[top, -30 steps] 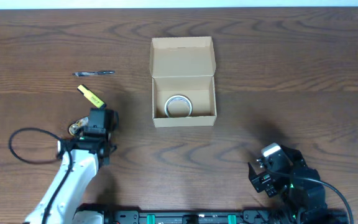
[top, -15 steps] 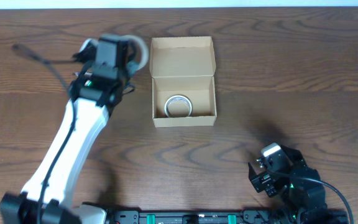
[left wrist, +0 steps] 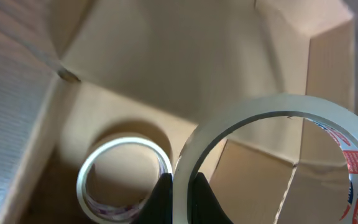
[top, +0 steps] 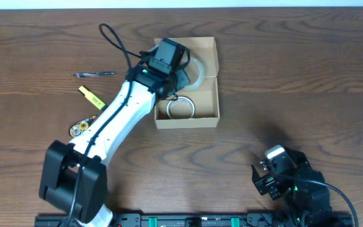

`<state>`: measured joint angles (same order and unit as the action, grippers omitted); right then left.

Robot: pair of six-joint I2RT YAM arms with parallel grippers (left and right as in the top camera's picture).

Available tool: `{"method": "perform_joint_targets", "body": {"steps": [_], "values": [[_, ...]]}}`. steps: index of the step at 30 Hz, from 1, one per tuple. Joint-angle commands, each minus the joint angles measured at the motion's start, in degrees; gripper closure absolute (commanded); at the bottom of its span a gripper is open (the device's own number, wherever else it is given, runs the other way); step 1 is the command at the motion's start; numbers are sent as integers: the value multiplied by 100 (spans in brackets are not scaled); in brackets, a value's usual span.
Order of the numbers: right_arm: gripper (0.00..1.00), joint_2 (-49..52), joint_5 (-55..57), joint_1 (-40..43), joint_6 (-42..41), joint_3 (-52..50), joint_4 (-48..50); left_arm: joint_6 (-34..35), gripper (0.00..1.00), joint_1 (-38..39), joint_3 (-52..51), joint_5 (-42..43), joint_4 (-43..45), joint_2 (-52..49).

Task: Pack container
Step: 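Carry the clear tape roll into the box and lower it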

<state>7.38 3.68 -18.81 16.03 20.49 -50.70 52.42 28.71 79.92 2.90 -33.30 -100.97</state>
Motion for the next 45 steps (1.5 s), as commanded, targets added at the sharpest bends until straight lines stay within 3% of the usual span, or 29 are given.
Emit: {"method": "perform_joint_targets", "body": {"steps": [1, 16, 28, 33, 40, 45], "values": [[1, -24, 39, 50, -13, -9, 11, -98, 94, 96, 131, 166, -133, -184], [1, -24, 39, 50, -13, -9, 9, -79, 94, 245, 125, 192, -1126, -468], [1, -24, 39, 50, -13, -9, 9, -81, 89, 245, 122, -42, -1169, -468], [1, -24, 39, 50, -13, -9, 11, -81, 77, 245, 122, -57, -1169, -468], [1, -24, 39, 50, -13, -9, 11, -81, 73, 238, 125, -151, -754, -422], [1, -24, 39, 50, -13, -9, 9, -94, 56, 116, 162, -682, -177, 186]]}}
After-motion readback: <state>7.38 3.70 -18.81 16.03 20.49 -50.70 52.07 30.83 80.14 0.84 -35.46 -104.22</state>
